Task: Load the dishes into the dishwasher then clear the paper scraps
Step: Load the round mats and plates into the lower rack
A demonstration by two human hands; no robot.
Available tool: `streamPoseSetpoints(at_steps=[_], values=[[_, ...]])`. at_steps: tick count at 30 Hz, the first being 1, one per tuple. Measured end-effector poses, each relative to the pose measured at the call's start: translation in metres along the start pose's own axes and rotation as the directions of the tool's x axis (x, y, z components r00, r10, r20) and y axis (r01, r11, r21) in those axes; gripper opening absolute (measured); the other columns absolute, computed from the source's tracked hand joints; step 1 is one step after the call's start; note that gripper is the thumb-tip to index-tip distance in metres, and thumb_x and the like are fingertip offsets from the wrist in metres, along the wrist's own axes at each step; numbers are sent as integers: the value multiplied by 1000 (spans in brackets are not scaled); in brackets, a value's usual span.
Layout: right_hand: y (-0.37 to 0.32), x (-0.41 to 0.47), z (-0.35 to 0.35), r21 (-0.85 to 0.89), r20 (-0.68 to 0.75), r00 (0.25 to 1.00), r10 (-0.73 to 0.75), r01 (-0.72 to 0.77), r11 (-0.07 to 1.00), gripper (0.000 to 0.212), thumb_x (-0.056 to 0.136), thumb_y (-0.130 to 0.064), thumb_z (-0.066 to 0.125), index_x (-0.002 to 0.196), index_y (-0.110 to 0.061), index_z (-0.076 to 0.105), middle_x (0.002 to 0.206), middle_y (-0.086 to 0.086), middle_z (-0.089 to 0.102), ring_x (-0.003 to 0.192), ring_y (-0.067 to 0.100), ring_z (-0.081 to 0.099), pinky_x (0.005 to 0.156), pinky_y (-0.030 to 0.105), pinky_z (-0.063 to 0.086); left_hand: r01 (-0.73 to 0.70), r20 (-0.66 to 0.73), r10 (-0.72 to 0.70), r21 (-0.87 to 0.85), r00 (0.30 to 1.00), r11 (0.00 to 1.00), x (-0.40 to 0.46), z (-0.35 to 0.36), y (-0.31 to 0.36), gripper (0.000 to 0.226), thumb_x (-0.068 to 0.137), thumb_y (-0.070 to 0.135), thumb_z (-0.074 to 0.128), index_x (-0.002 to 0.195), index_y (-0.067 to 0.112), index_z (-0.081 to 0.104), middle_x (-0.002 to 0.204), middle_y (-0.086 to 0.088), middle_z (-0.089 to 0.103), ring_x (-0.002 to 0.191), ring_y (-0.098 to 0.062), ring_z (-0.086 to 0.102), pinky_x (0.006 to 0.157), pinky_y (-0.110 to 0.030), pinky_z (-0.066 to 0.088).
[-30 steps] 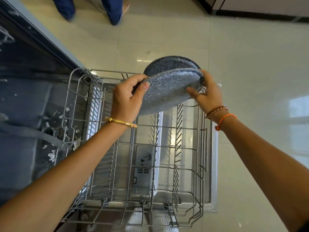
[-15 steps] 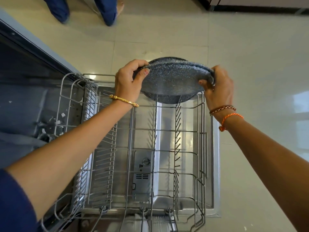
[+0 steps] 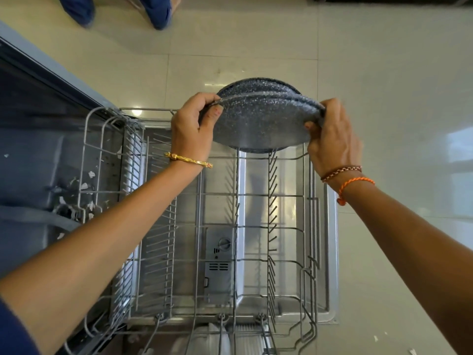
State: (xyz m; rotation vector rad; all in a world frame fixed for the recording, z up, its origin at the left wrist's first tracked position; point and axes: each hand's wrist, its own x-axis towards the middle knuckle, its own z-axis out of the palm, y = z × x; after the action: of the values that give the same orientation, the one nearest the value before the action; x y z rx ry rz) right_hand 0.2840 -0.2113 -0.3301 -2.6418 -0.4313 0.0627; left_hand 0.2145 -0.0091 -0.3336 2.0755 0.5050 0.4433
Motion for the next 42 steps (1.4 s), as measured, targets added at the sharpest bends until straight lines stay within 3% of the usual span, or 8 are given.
streamPoseSetpoints(at_steps=[3, 7, 19, 23, 30, 35, 37, 42], values=[[0, -7, 4, -2, 32, 999, -3, 3, 1000, 20, 95, -12, 43, 108, 2, 47, 105, 18, 54, 90, 32, 51, 61, 36, 37, 13, 31, -14, 48, 999, 999, -5, -1, -2, 24, 87, 6, 52, 106, -5, 63, 92, 0, 56, 82, -7, 53, 70, 3, 37], [-4, -3, 7, 12, 2, 1000, 19, -19, 1000, 18, 94, -10, 43, 106, 2, 48, 105, 18, 53, 95, 31, 49, 62, 33, 31, 25, 37, -28, 65, 999, 998, -1, -3, -4, 20, 89, 3, 52, 105, -5, 62, 91, -1, 55, 75, 4, 48, 68, 3, 36], [-3, 6, 0, 41, -82, 997, 9, -5, 999, 18, 93, -8, 43, 106, 3, 49, 106, 19, 52, 96, 33, 48, 61, 35, 36, -154, 3, 155, 128, 988, 980, 1, 8, -2, 28, 89, 12, 44, 93, -10, 61, 84, -26, 58, 79, -15, 47, 70, 1, 32], [1, 7, 6, -33, 37, 999, 30, -29, 999, 22, 95, -13, 42, 112, 1, 47, 112, 18, 49, 99, 31, 47, 64, 33, 35, -122, 82, 110, 171, 991, 978, 0, 10, -10, 34, 88, 17, 41, 95, -10, 60, 89, -28, 57, 79, -14, 47, 64, -9, 31], [3, 13, 15, 144, -62, 986, 152, -142, 979, 25, 88, -2, 50, 112, 4, 47, 117, 20, 46, 83, 20, 42, 65, 18, 29, -79, 131, 46, 259, 990, 963, 9, 16, -8, 25, 91, 8, 47, 105, -7, 61, 104, -24, 58, 90, -24, 54, 67, -9, 29], [23, 18, 22, -9, 314, 936, 160, -166, 986, 55, 84, -8, 59, 134, -5, 36, 131, 17, 43, 115, 33, 47, 93, 33, 38, -5, 310, -142, 430, 940, 903, 6, 33, -1, 54, 90, 1, 51, 140, 6, 32, 143, -13, 26, 118, -23, 44, 100, -15, 32], [29, 18, 26, -2, 441, 886, 145, -161, 987, 71, 82, -10, 64, 142, -9, 27, 137, 14, 42, 123, 33, 43, 101, 37, 37, 3, 378, -216, 490, 900, 872, 3, 37, -3, 70, 88, 0, 55, 146, 10, 18, 150, -9, 14, 117, -24, 46, 94, -20, 38], [30, 16, 39, 70, 439, 895, 74, -117, 991, 81, 79, -4, 65, 146, -9, 18, 146, 15, 35, 129, 33, 40, 106, 40, 37, -1, 412, -293, 581, 863, 814, 1, 39, -9, 79, 91, 10, 54, 148, 12, 1, 154, -11, 13, 128, -28, 41, 102, -33, 37]])
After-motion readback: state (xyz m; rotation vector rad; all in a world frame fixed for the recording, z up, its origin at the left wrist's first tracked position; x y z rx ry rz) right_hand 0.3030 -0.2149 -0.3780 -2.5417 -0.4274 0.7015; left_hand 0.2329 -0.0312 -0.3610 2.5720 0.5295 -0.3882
